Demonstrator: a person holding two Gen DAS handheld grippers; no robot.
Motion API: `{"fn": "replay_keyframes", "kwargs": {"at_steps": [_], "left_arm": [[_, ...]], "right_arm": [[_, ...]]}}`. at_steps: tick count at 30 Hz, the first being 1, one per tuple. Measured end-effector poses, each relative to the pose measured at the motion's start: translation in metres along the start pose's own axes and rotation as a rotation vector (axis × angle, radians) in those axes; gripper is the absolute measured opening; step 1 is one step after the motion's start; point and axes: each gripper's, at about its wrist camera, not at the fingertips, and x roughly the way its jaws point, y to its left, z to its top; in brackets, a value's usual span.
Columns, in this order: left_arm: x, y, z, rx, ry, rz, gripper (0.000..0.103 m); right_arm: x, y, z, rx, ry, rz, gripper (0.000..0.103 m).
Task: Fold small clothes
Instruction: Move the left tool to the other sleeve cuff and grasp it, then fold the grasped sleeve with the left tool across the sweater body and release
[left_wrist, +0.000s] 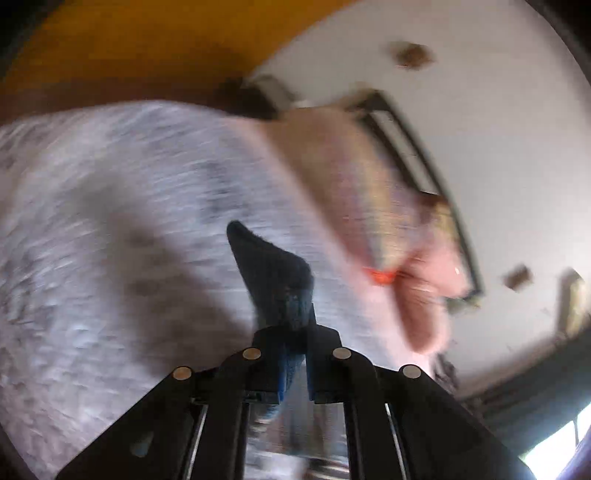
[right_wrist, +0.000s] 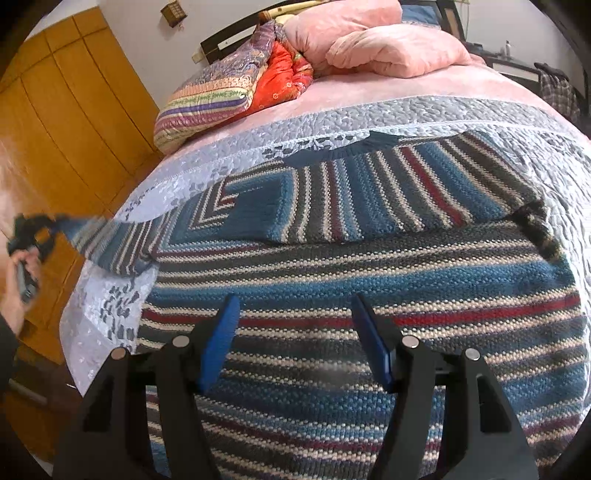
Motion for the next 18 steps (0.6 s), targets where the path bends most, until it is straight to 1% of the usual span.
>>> {"fn": "replay_keyframes", "kwargs": {"at_steps": [1, 2, 4, 5, 6, 7, 8, 11, 13, 14, 18], "left_arm": [[-0.003, -0.028, -0.003, 0.036, -0.003, -0.040, 0.007], [-0.004, -0.046, -0.005, 0.061, -0.005, -0.065, 0.007], [-0.003, -0.098, -0.015, 0.127, -0.004, -0.122, 0.007], [0.000, -0.113, -0.019, 0.139, 0.000, -0.145, 0.007], [0.005, -0.137, -0.028, 0.168, 0.010, -0.168, 0.007], [0.010, -0.152, -0.035, 0.190, 0.019, -0.179, 0.007], [0.020, -0.173, -0.047, 0.215, 0.039, -0.198, 0.007], [0.043, -0.205, -0.076, 0.261, 0.086, -0.218, 0.007], [0.065, -0.223, -0.101, 0.278, 0.135, -0.226, 0.007], [0.075, -0.231, -0.112, 0.296, 0.151, -0.220, 0.007], [0.125, -0.253, -0.175, 0.362, 0.251, -0.193, 0.007]], "right_arm": [[-0.004, 0.000, 0.000, 0.006, -0.004, 0.004, 0.063], [-0.007, -0.001, 0.000, 0.009, -0.008, 0.005, 0.063], [-0.018, -0.001, 0.000, 0.010, -0.024, 0.008, 0.063], [-0.023, -0.002, 0.001, 0.010, -0.029, 0.009, 0.063], [-0.029, -0.005, 0.001, 0.011, -0.036, 0.009, 0.063], [-0.034, -0.007, 0.001, 0.012, -0.039, 0.008, 0.063], [-0.036, -0.008, 0.001, 0.014, -0.041, 0.005, 0.063], [-0.046, -0.022, 0.000, 0.030, -0.049, -0.002, 0.063], [-0.051, -0.032, 0.000, 0.046, -0.052, -0.005, 0.063], [-0.052, -0.037, -0.001, 0.054, -0.053, -0.007, 0.063], [-0.052, -0.057, -0.003, 0.085, -0.048, -0.013, 0.063]]}}
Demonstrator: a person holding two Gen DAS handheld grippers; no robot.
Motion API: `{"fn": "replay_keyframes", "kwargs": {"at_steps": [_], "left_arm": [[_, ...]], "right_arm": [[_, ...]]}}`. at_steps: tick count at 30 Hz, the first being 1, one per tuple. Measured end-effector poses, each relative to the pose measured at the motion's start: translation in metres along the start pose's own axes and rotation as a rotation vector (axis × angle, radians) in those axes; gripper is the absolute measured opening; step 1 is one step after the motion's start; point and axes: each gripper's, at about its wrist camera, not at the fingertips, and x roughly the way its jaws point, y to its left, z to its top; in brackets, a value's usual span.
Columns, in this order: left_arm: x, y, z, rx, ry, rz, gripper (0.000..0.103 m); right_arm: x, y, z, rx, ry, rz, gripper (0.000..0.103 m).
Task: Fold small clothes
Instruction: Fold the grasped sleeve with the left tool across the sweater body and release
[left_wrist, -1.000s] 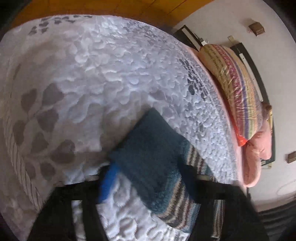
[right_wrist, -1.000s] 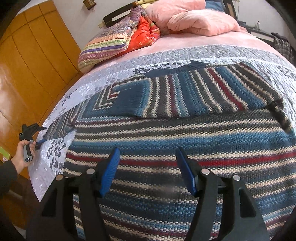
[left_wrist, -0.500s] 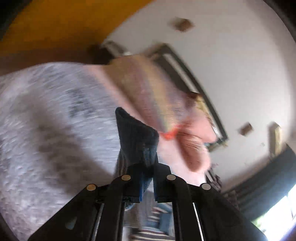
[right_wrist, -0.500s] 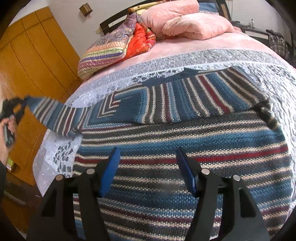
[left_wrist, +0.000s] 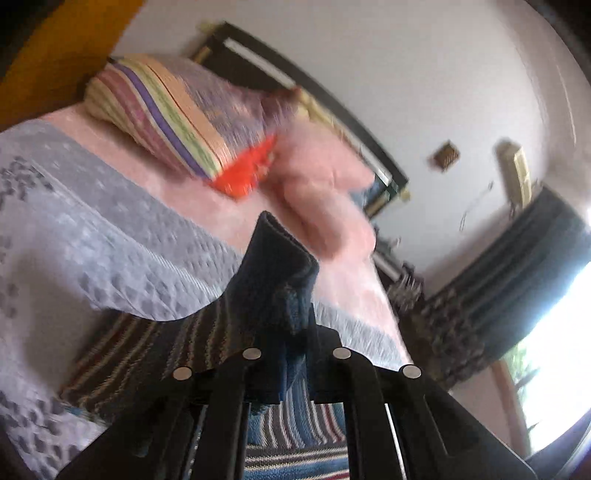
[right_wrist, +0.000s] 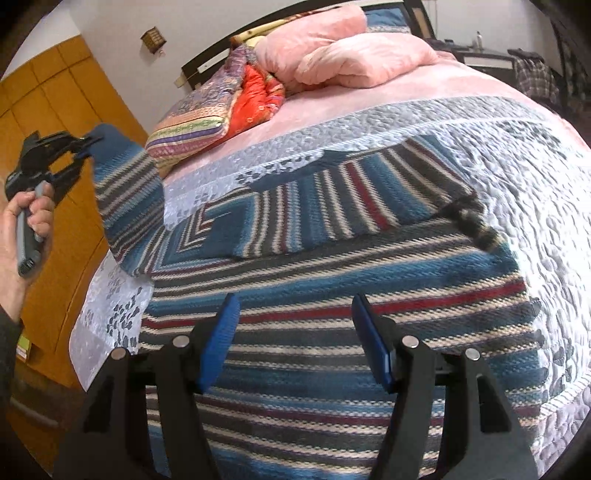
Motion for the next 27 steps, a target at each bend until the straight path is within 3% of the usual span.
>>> {"fn": "replay_keyframes", "kwargs": {"at_steps": [9, 11, 14, 16, 18, 19, 20, 23, 27], "left_arm": [[0.133, -0.025, -0.101, 0.082, 0.217, 0.070, 0.008], [0.158, -0.023, -0.125, 0.094, 0.291, 0.081, 0.013], [0.185, -0.014, -0.160, 0.111, 0.395, 0.109, 0.040], [0.177, -0.009, -0.164, 0.105, 0.375, 0.110, 0.062], [0.151, 0.005, -0.161, 0.045, 0.328, 0.088, 0.073], [0.136, 0.013, -0.163, 0.005, 0.302, 0.080, 0.077], [0.120, 0.021, -0.167, -0.019, 0.292, 0.074, 0.077], [0.084, 0.032, -0.183, -0.012, 0.278, 0.083, 0.077], [0.036, 0.049, -0.214, -0.018, 0.262, 0.097, 0.077]], "right_arm": [[0.013, -0.035, 0.007, 0.086, 0.039, 0.019, 0.067], [0.019, -0.041, 0.012, 0.122, 0.061, 0.039, 0.078], [0.029, -0.049, 0.029, 0.184, 0.095, 0.092, 0.084], [0.038, -0.055, 0.048, 0.240, 0.112, 0.159, 0.087], [0.050, -0.059, 0.065, 0.292, 0.135, 0.222, 0.087], [0.067, -0.059, 0.077, 0.334, 0.176, 0.290, 0.082], [0.081, -0.060, 0.085, 0.371, 0.210, 0.327, 0.073], [0.137, -0.056, 0.107, 0.461, 0.326, 0.412, 0.058], [0.198, -0.044, 0.114, 0.497, 0.456, 0.351, 0.058]]}}
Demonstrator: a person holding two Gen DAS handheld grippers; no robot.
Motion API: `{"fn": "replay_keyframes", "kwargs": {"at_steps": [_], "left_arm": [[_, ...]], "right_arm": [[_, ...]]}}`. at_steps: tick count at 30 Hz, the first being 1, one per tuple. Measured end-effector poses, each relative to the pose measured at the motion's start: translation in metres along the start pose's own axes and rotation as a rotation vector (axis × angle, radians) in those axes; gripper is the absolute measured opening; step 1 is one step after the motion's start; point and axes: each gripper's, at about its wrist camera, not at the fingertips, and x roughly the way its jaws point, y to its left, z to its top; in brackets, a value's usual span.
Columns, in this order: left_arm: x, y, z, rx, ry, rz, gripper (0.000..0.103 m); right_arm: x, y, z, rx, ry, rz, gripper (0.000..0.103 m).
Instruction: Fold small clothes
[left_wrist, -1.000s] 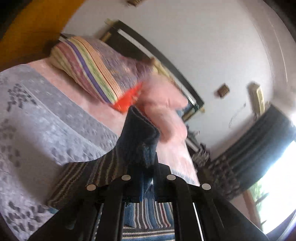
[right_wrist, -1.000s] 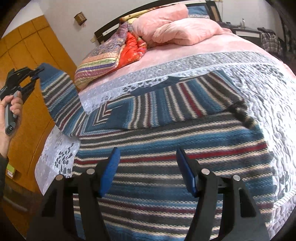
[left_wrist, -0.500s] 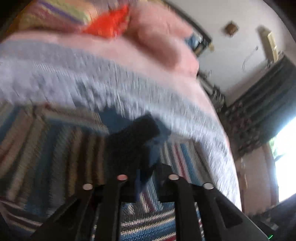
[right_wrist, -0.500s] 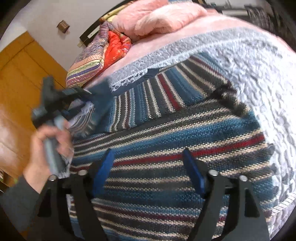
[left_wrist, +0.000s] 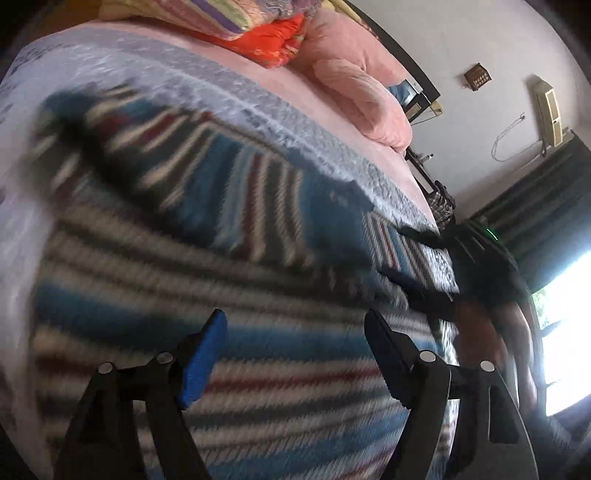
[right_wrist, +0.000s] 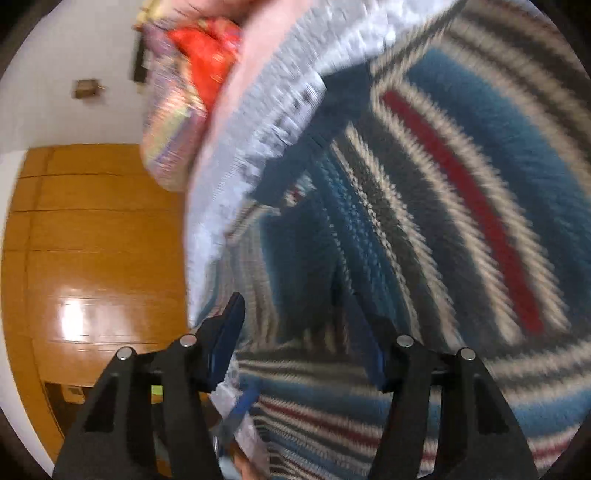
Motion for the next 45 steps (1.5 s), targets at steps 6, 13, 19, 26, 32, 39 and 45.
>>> {"fn": "replay_keyframes", "kwargs": {"at_steps": [6, 13, 19, 26, 32, 39, 45], "left_arm": [[-0.016, 0.024, -0.017, -0.068, -0.012, -0.034, 0.080], [-0.011, 0.040, -0.019, -0.107, 0.021, -0.044, 0.080], [-0.023, 0.044, -0.010, -0.149, 0.000, -0.078, 0.078], [-0.051, 0.042, 0.040, -0.152, -0.113, -0.155, 0.078], [-0.031, 0.052, 0.096, -0.156, -0.103, -0.184, 0.078], [0.023, 0.064, 0.119, -0.125, 0.024, -0.107, 0.078], [0.054, 0.066, 0.119, -0.065, 0.124, -0.003, 0.077]], "right_arm": [[0.019, 0.010, 0.004, 0.019, -0.007, -0.070, 0.059], [0.012, 0.044, 0.015, -0.078, -0.005, -0.131, 0.006], [-0.050, 0.111, 0.034, -0.247, -0.088, -0.165, 0.006], [-0.112, 0.128, 0.049, -0.370, -0.143, -0.259, 0.006], [-0.122, 0.065, 0.048, -0.318, -0.146, -0.270, 0.006], [-0.094, -0.013, 0.040, -0.239, -0.118, -0.309, 0.006], [-0.077, -0.045, 0.033, -0.263, -0.103, -0.365, 0.009]]}}
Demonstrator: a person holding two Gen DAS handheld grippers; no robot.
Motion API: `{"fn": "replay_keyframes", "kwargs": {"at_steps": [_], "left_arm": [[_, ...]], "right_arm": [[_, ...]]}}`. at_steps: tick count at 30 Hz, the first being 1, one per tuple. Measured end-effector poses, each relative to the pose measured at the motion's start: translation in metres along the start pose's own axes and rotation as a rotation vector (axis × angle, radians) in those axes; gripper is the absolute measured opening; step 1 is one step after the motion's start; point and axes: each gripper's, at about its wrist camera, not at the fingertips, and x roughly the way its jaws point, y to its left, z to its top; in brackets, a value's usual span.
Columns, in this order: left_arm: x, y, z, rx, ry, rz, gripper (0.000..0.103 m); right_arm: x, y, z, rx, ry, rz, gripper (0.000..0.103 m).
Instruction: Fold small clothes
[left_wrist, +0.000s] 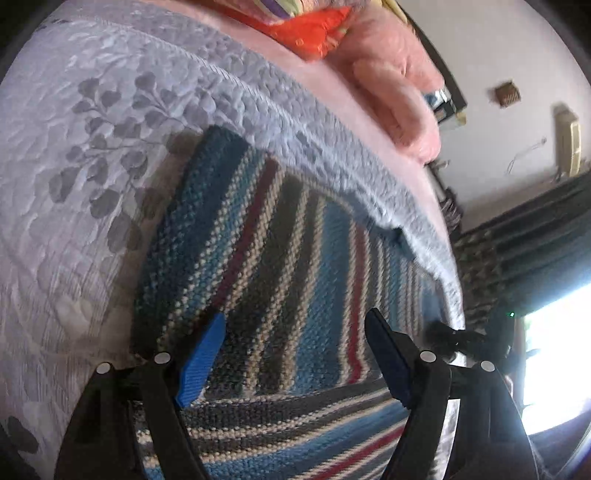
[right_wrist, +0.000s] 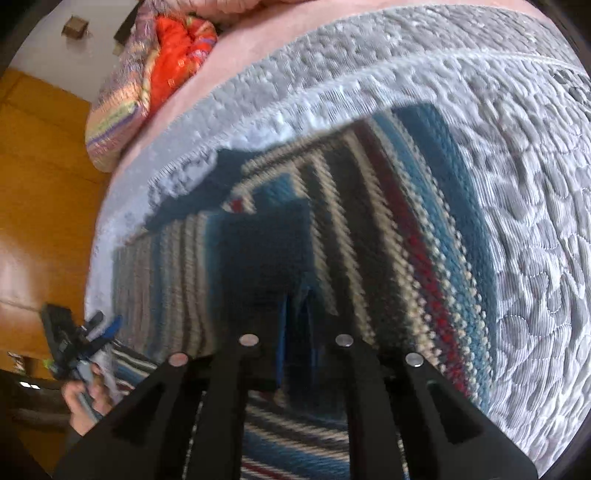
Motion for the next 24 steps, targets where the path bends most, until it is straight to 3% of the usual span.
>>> {"fn": "replay_keyframes", "kwargs": {"at_steps": [1, 3, 6, 8, 10, 12, 14, 16, 17, 20, 22, 24], "left_arm": [[0.000, -0.004, 0.002, 0.010, 0.011, 0.006, 0.077], [-0.006, -0.014, 0.011, 0.013, 0.014, -0.054, 0.077], [-0.011, -0.036, 0.034, 0.064, -0.009, -0.095, 0.077], [-0.002, -0.044, 0.050, 0.074, 0.008, -0.103, 0.077], [0.017, -0.045, 0.062, 0.062, 0.044, -0.093, 0.077], [0.040, -0.039, 0.067, 0.058, 0.082, -0.025, 0.077], [0.059, -0.027, 0.065, 0.051, 0.129, 0.025, 0.077], [0.066, -0.029, 0.061, 0.093, 0.135, 0.060, 0.074], [0.063, -0.033, 0.060, 0.107, 0.136, 0.067, 0.074], [0.038, -0.044, 0.046, 0.113, 0.123, -0.049, 0.073], [0.025, -0.052, 0.023, 0.169, 0.143, -0.111, 0.074], [0.031, -0.050, 0.008, 0.186, 0.177, -0.099, 0.074]], "right_arm": [[-0.003, -0.002, 0.001, 0.002, -0.004, 0.009, 0.011], [-0.022, -0.003, 0.008, 0.013, -0.062, 0.024, 0.016], [-0.047, -0.005, 0.027, 0.053, -0.128, 0.124, 0.016], [-0.041, -0.001, 0.037, 0.062, -0.095, 0.185, 0.015], [-0.019, 0.004, 0.041, 0.059, -0.033, 0.193, 0.015], [0.004, 0.004, 0.039, 0.053, 0.024, 0.168, 0.015], [0.029, -0.002, 0.035, 0.046, 0.081, 0.125, 0.002], [0.030, -0.005, 0.033, 0.037, 0.081, 0.121, 0.000], [0.022, -0.006, 0.034, 0.050, 0.076, 0.145, 0.007], [-0.006, -0.007, 0.025, 0.031, 0.038, 0.204, 0.012], [-0.016, -0.011, 0.012, 0.025, 0.040, 0.236, 0.012], [-0.008, -0.010, 0.003, 0.018, 0.074, 0.224, 0.012]]}}
